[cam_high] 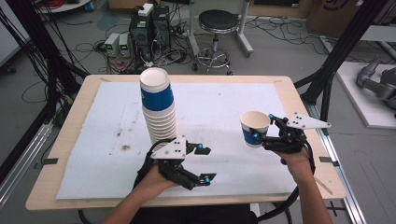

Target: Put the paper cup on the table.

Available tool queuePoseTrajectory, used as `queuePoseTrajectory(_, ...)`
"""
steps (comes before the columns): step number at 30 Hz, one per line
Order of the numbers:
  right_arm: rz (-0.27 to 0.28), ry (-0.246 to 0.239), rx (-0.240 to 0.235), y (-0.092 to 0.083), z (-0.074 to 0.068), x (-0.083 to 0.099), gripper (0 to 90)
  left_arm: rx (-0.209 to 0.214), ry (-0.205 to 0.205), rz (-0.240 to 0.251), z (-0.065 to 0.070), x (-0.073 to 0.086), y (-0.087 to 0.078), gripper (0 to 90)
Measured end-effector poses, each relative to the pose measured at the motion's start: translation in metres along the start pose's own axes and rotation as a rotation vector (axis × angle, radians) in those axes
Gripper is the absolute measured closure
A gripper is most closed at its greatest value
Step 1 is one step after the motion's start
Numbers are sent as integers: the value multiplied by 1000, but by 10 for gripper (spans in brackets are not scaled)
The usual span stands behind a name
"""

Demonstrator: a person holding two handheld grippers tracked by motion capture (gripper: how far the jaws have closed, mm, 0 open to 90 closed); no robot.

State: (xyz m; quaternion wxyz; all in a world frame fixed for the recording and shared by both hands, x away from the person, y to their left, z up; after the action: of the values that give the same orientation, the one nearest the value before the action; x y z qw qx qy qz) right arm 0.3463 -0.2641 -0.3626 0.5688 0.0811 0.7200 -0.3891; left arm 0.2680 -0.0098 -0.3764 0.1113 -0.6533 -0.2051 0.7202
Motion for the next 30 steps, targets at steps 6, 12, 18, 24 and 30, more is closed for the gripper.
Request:
queuePoseTrajectory(6, -4, 18, 15, 7, 7, 1, 267, -61, -9, -2, 8, 14, -37, 236)
queuePoseTrajectory(12, -16, 44, 44, 20, 18, 2, 268, -122, -50, 15, 5, 34, -67, 237)
queuePoseTrajectory(18, -34, 73, 96, 40, 31, 4, 268, -201, -82, 21, -4, 57, -98, 237)
queuePoseTrajectory(24, -77, 122, 146, 62, 44, 18, 268, -281, -99, 24, -19, 75, -123, 237)
queuePoseTrajectory(30, -123, 166, 167, 79, 50, 38, 268, -376, -126, 48, -34, 93, -151, 237)
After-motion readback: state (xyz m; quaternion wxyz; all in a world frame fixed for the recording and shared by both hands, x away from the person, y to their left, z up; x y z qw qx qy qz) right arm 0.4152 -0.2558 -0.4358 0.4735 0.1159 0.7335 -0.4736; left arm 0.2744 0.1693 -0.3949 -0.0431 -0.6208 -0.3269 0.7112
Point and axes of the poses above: each handheld gripper's, and its own axes: y roughly forward along the jaws, x roughly out of its underside, z roughly to its right, the point moved 6 cm from there along y, roughly forward along the jaws, and after that the axes turned 12 degrees about -z, right-handed, at the moved point
